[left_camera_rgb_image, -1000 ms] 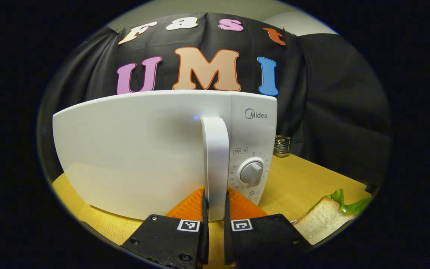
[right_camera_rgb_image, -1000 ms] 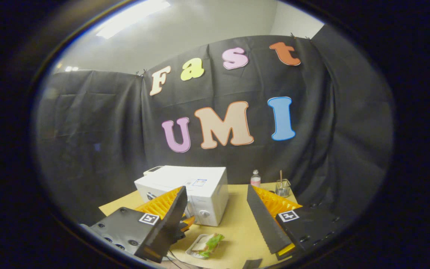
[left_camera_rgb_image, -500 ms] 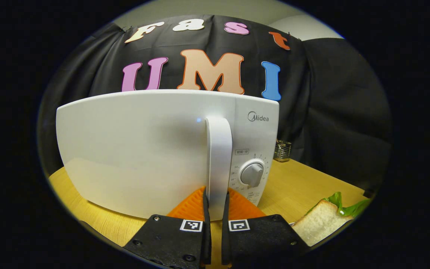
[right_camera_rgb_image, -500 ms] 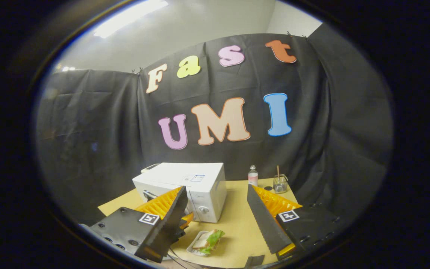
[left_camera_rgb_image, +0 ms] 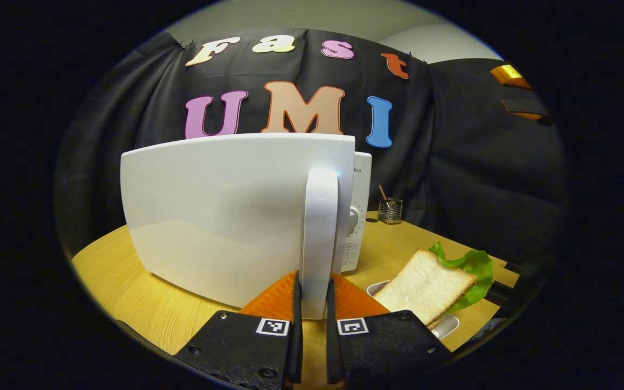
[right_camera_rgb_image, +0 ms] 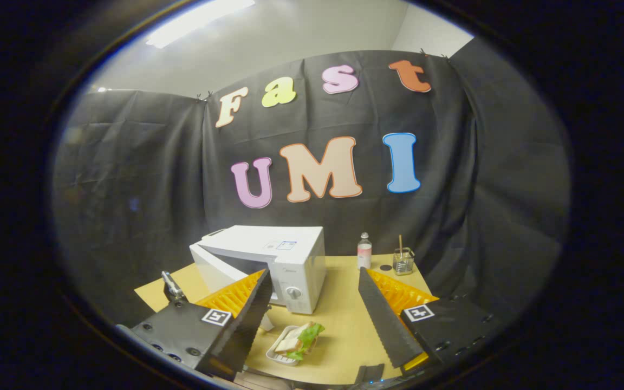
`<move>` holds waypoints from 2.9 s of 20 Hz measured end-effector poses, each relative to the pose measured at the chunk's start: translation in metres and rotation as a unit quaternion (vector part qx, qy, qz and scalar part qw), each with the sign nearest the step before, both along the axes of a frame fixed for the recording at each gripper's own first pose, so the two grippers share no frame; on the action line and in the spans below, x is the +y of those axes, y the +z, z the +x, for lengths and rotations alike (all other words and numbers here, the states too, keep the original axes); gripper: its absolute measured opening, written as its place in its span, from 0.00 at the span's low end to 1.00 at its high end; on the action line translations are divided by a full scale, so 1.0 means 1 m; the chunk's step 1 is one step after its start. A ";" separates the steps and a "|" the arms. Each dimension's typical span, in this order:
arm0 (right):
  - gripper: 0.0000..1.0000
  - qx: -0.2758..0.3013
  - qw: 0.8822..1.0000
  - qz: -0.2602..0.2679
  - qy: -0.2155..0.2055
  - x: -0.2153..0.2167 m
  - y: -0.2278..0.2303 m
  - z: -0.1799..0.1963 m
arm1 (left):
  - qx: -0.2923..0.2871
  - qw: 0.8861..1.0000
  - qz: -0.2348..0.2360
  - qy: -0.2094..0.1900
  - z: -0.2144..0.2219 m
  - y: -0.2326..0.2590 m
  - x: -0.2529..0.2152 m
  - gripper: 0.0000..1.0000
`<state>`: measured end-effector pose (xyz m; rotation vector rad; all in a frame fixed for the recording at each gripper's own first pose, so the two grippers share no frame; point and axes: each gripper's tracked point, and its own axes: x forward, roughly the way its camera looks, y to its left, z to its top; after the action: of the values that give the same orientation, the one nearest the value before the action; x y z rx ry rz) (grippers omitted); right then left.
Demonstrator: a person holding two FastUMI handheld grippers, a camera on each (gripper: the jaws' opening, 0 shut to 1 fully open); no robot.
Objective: Open the microwave oven with the left hand, put the food in, and close the microwave oven.
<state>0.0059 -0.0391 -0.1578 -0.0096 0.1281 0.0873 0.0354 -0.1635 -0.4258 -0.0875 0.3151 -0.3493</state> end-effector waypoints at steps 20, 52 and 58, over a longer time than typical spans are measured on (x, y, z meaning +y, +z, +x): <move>0.92 0.032 0.998 0.030 0.036 0.048 -0.073 -0.043 | 0.027 0.973 0.039 0.226 -0.131 0.029 0.229 0.52; 0.90 0.357 0.930 0.091 0.000 0.014 -0.230 0.037 | 0.003 0.884 0.103 0.457 -0.142 0.072 0.471 0.96; 0.90 0.425 0.901 0.093 0.006 0.014 -0.267 0.046 | -0.014 0.884 0.118 0.451 -0.135 0.078 0.473 0.94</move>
<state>0.0517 -0.0249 -0.4246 0.2228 0.9973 0.1110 -0.1000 0.3097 -0.3475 0.0163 0.2550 0.6182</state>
